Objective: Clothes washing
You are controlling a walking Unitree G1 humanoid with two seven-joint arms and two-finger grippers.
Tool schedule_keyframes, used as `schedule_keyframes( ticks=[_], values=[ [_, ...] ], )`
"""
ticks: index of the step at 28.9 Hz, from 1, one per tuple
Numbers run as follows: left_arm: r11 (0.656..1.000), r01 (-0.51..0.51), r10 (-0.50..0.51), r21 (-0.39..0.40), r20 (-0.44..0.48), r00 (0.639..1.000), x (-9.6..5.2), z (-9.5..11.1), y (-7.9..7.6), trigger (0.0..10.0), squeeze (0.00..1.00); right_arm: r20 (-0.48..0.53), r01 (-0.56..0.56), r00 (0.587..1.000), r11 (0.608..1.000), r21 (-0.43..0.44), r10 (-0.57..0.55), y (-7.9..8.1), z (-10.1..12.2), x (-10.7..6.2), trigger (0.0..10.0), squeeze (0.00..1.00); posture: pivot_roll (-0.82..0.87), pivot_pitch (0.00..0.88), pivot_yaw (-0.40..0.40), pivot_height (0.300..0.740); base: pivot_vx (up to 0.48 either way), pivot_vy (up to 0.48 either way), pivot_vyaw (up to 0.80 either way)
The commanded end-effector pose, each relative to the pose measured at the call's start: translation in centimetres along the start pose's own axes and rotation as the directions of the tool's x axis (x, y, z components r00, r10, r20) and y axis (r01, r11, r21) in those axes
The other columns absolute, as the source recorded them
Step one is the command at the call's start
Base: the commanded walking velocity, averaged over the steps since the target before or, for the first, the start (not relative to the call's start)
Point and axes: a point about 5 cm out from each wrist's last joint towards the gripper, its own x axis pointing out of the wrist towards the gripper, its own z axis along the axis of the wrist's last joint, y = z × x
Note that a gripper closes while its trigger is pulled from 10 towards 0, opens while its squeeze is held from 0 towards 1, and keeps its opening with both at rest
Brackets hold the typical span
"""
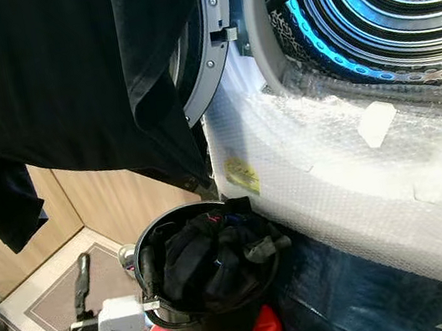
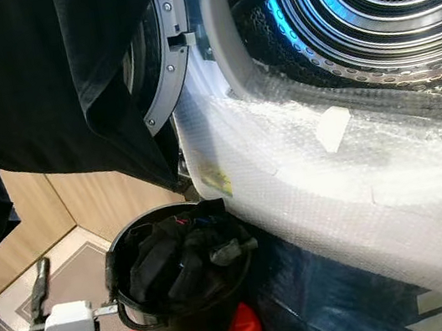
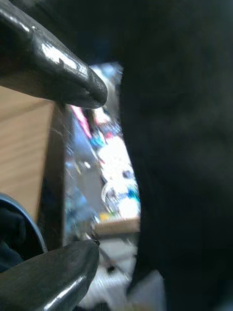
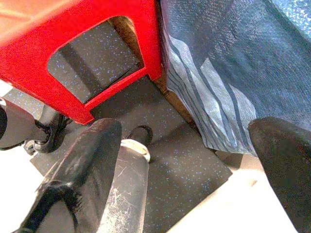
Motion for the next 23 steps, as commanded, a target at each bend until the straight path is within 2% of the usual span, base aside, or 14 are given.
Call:
schedule_keyframes(
  ticks=[1, 3, 4, 11, 12, 16, 23],
  values=[
    [0.999, 0.045, -0.045, 0.006, 0.018, 0.999, 0.5, 0.4, -0.5, 10.0, 0.0, 0.001, -0.001, 1.0, 1.0, 0.018, 0.001, 0.1, -0.1, 0.0, 10.0, 0.0, 0.09, 0.0, -0.042, 0.74, 0.0, 0.0, 0.0],
    [0.999, 0.041, -0.041, -0.013, 0.016, 0.999, 0.6, 0.5, -0.5, 10.0, 0.0, 0.001, -0.002, 1.0, 1.0, 0.018, 0.002, 0.1, -0.1, 0.0, 10.0, 0.0, 0.09, 0.0, -0.042, 0.74, 0.0, 0.0, 0.0],
    [0.995, 0.046, -0.048, -0.088, -0.021, 0.999, 1.1, 0.4, -0.8, 10.0, 0.0, 0.003, -0.002, 1.0, 1.0, 0.02, 0.002, 0.1, 0.0, 0.0, 10.0, 0.0, 0.09, 0.0, -0.042, 0.74, 0.0, 0.0, 0.0],
    [0.964, 0.05, -0.085, -0.261, -0.123, 0.989, 1.4, 0.0, -1.7, 10.0, 0.0, 0.004, -0.002, 1.0, 1.0, 0.018, 0.002, 0.1, 0.0, 0.0, 10.0, 0.0, 0.09, 0.0, -0.045, 0.74, 0.0, 0.0, 0.0],
    [0.964, 0.05, -0.085, -0.261, -0.123, 0.989, 1.4, 0.0, -1.7, 10.0, 0.0, 0.004, -0.002, 1.0, 1.0, 0.018, 0.002, 0.1, 0.0, 0.0, 10.0, 0.0, 0.09, 0.0, -0.045, 0.74, 0.0, 0.0, 0.0],
    [0.919, 0.084, -0.164, -0.386, -0.178, 0.97, 1.2, 0.2, -2.8, 10.0, 0.0, 0.004, -0.005, 1.0, 1.0, 0.011, 0.005, 0.1, -0.1, 0.0, 10.0, 0.0, 0.09, 0.0, -0.048, 0.74, 0.0, 0.0, 0.0],
    [0.876, 0.14, -0.232, -0.461, -0.148, 0.961, 1.6, 1.2, -3.0, 10.0, 0.0, 0.006, -0.009, 1.0, 1.0, 0.004, 0.009, 0.2, 0.0, 0.0, 10.0, 0.0, 0.1, 0.0, -0.049, 0.74, 0.0, 0.0, 0.0]
  ],
)
